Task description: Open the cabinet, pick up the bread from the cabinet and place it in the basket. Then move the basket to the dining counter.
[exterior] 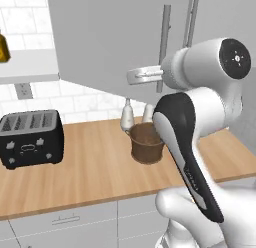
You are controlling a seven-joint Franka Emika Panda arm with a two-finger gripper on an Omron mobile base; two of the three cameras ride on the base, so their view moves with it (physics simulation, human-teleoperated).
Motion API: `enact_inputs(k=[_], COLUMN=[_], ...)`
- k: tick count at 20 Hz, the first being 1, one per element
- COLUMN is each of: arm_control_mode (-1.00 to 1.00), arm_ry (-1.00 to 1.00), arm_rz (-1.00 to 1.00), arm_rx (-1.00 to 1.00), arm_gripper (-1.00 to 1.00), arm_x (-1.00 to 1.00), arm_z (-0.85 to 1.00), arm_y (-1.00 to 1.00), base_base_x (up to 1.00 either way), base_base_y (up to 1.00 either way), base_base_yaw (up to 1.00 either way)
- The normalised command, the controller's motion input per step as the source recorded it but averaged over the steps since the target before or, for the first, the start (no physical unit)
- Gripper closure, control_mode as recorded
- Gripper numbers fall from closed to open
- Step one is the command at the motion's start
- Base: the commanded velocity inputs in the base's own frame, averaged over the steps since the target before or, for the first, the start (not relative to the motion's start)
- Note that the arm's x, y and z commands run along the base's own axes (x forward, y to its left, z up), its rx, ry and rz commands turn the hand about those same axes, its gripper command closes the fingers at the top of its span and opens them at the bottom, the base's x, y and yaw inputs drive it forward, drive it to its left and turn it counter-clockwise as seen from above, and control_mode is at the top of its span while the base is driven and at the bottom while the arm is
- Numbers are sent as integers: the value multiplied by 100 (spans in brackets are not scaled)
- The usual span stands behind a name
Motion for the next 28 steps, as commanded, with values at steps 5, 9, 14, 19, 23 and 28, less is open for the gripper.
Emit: enact_inputs(k=[5,9,14,19,23,28], arm_control_mode=[-100,-100,-100,-100,-100,-100], arm_ry=[1,4,0,7,9,3], arm_rz=[0,3,2,13,32,29], arm_rx=[-2,3,17,18,9,14], arm_gripper=[-100,-100,-100,-100,-100,-100], arm_x=[-31,-43,-87,44,67,15], arm_z=[8,2,28,21,8,0], arm_y=[53,-79,-43,-60,-85,-64], base_base_x=[0,0,0,0,0,0], base_base_y=[0,0,0,0,0,0], base_base_yaw=[0,0,0,0,0,0])
